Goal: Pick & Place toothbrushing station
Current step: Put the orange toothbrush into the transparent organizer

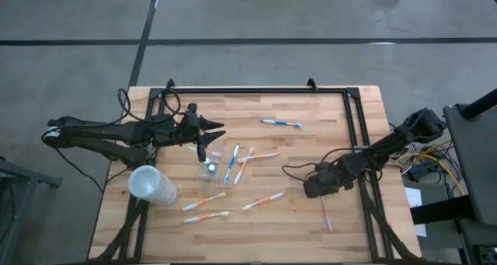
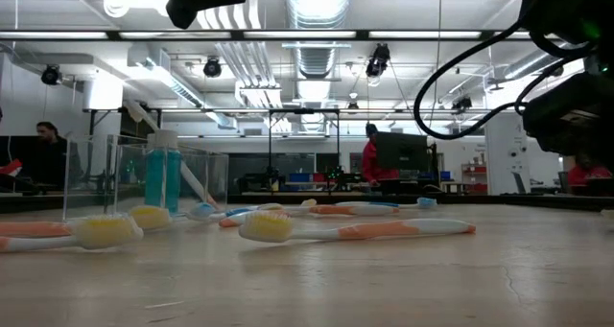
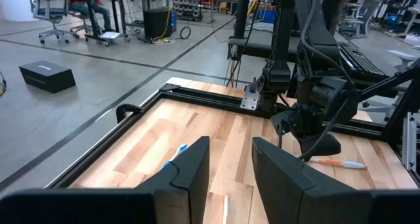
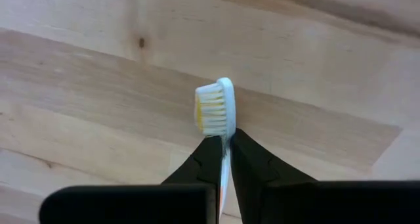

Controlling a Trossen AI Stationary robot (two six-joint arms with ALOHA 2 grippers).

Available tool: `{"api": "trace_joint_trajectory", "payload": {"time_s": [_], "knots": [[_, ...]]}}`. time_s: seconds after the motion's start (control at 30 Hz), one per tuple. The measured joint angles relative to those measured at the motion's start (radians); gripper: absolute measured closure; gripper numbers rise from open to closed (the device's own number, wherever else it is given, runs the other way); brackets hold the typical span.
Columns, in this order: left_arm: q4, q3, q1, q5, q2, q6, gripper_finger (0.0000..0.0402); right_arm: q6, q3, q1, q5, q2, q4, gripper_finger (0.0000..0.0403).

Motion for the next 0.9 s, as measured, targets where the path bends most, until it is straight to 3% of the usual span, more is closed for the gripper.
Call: {"api": "trace_joint_trajectory", "payload": {"time_s": [0.23, 0.4, 0.9], "knots": [[0.001, 0.0, 0.0, 0.0, 0.0, 0.0, 0.0282, -0.068, 0.043, -0.001, 0.179, 0.003, 0.012, 0.0393], [0.002, 0.0, 0.0, 0.0, 0.0, 0.0, 0.0282, -0.117, 0.089, 0.0, 0.249, 0.002, 0.015, 0.0396], [0.003, 0.0, 0.0, 0.005, 0.0, -0.038, 0.0282, -0.422, 0.299, 0.0, 0.575, -0.001, 0.018, 0.0396]]}}
